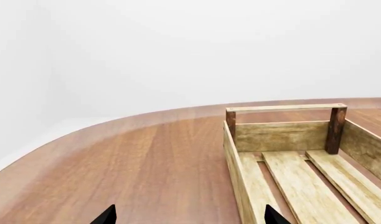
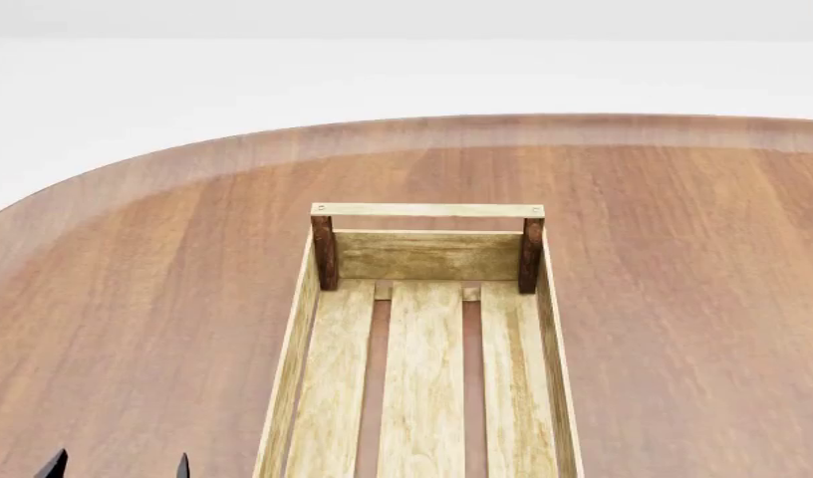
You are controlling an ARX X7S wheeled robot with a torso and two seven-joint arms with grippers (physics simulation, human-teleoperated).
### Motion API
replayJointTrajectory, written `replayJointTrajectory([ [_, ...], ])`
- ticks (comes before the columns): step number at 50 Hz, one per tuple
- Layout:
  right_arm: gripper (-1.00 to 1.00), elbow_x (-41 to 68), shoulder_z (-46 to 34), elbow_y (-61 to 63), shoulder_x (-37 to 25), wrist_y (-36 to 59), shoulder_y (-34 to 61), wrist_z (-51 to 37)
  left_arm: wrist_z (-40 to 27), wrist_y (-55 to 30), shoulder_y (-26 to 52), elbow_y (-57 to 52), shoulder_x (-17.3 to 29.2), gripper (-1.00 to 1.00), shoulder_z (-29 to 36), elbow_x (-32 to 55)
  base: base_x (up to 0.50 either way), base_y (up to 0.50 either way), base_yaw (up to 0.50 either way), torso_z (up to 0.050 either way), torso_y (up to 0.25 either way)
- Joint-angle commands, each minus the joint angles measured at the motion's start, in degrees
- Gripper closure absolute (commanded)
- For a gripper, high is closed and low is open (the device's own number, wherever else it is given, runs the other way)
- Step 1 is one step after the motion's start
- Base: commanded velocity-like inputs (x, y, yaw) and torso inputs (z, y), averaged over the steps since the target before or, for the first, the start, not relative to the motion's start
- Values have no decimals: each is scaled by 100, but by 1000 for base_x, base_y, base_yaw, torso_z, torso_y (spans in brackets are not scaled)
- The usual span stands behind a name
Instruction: Pick up the cream cheese and put it in the tray.
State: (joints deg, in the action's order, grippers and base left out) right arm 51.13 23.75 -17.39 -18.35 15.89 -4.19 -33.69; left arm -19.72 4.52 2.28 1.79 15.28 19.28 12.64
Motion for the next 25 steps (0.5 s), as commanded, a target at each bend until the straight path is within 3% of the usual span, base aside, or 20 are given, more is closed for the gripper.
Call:
replayJointTrajectory([
  [1,-100,-85,-84,-359,26,-82,148,132,-16,9,9,14,11,-100,22,16,0,0,0,0,0],
  [25,-100,-193,-182,-788,57,-208,348,260,-42,32,15,24,45,-100,57,60,0,0,0,0,0],
])
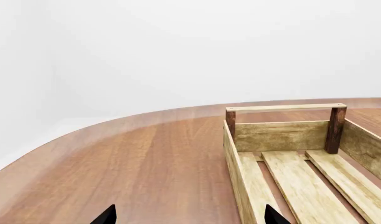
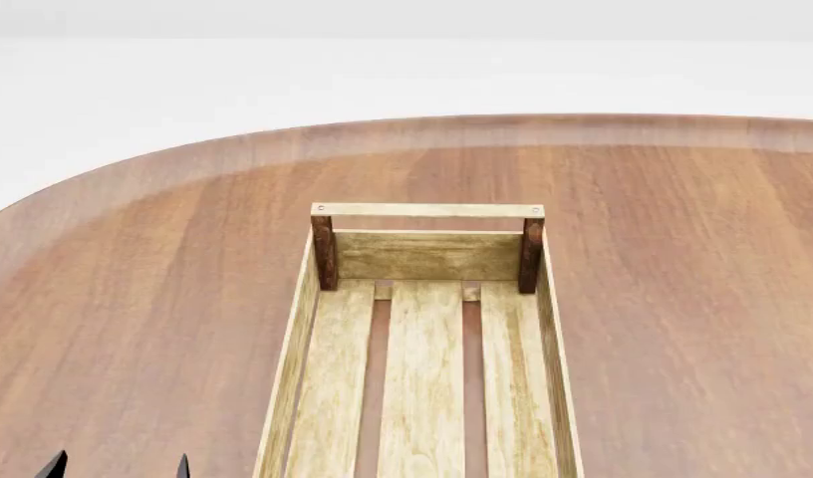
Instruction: Pick up the cream cheese and put it in the tray.
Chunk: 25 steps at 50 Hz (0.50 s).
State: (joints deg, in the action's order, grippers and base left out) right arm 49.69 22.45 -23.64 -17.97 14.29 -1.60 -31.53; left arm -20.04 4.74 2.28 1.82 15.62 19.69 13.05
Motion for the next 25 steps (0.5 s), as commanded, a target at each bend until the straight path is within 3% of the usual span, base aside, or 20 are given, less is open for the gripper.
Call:
replayJointTrajectory([
  [1,-100,-54,-59,-183,27,-56,101,54,-12,15,17,27,10,-100,19,15,0,0,0,0,0],
  [25,-100,-129,-154,-459,42,-131,251,146,-50,8,21,5,42,-100,56,45,0,0,0,0,0],
])
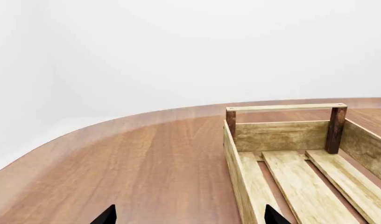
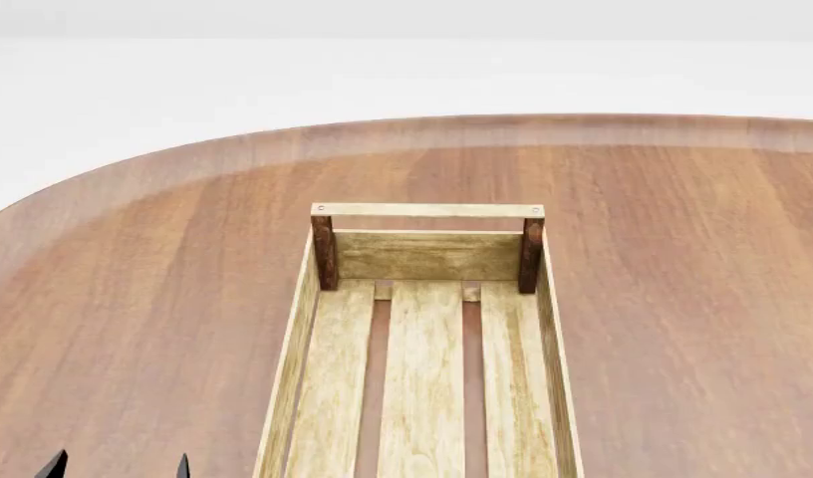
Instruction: Pick up the cream cheese and put it in the tray.
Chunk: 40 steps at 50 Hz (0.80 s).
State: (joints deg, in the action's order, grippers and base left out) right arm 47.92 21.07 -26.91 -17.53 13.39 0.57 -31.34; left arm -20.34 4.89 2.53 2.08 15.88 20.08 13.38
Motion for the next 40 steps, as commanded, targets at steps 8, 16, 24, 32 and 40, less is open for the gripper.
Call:
replayJointTrajectory([
  [8,100,25,-30,-109,-9,-52,21,90,-32,-13,-4,-30,28,-100,27,27,0,0,0,0,0],
  [16,100,22,-12,-99,26,-126,-56,109,-42,-4,5,-21,36,-100,42,31,0,0,0,0,0],
  [24,100,72,25,125,2,-86,-184,33,-55,8,13,-10,41,-100,56,30,0,0,0,0,0],
  [32,100,55,27,96,2,-114,-205,16,-61,-2,16,-16,53,-100,62,58,0,0,0,0,0],
  [40,100,14,-6,372,-39,-90,-353,-66,-74,2,15,-23,62,-100,74,66,0,0,0,0,0],
])
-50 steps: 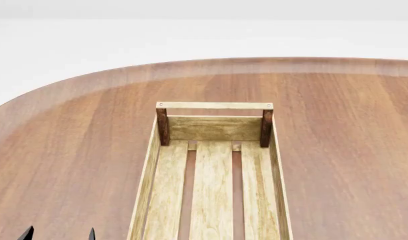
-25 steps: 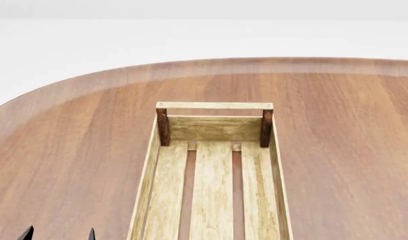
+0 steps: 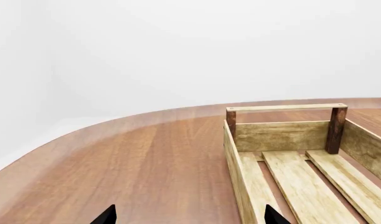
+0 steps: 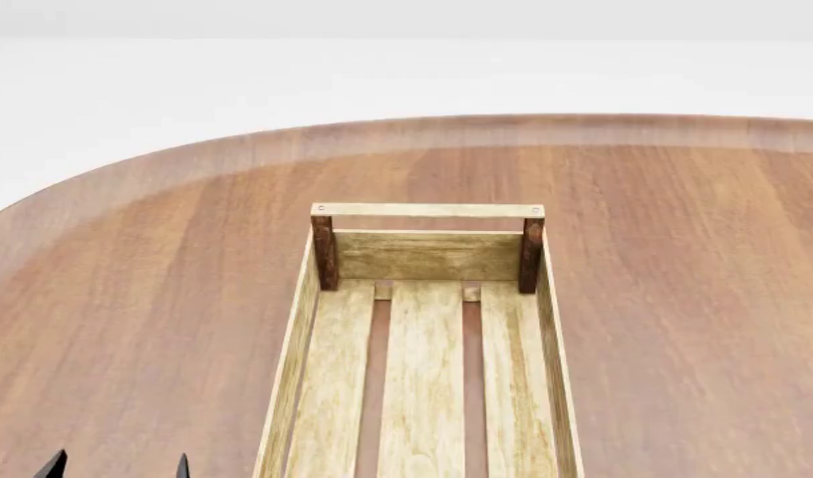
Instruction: Pick up the cream cheese and put it in the tray.
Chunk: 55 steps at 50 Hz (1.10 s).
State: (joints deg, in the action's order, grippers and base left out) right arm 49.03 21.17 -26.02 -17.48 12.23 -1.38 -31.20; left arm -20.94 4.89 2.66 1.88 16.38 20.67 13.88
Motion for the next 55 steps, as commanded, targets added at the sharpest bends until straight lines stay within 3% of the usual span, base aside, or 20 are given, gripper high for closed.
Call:
replayJointTrajectory([
  [1,100,-173,-79,335,-64,12,-191,-68,-14,2,3,-4,13,-100,17,18,0,0,0,0,0],
  [15,100,-64,-48,1818,-240,262,-863,-430,-32,23,11,15,24,-100,39,18,0,0,0,0,0],
  [25,100,-275,-338,2978,-692,718,-1279,-726,-50,24,22,24,31,-100,52,24,0,0,0,0,0],
  [55,100,129,-561,4543,-1773,1358,-1837,38,-86,36,22,11,70,-100,107,36,0,0,0,0,0],
])
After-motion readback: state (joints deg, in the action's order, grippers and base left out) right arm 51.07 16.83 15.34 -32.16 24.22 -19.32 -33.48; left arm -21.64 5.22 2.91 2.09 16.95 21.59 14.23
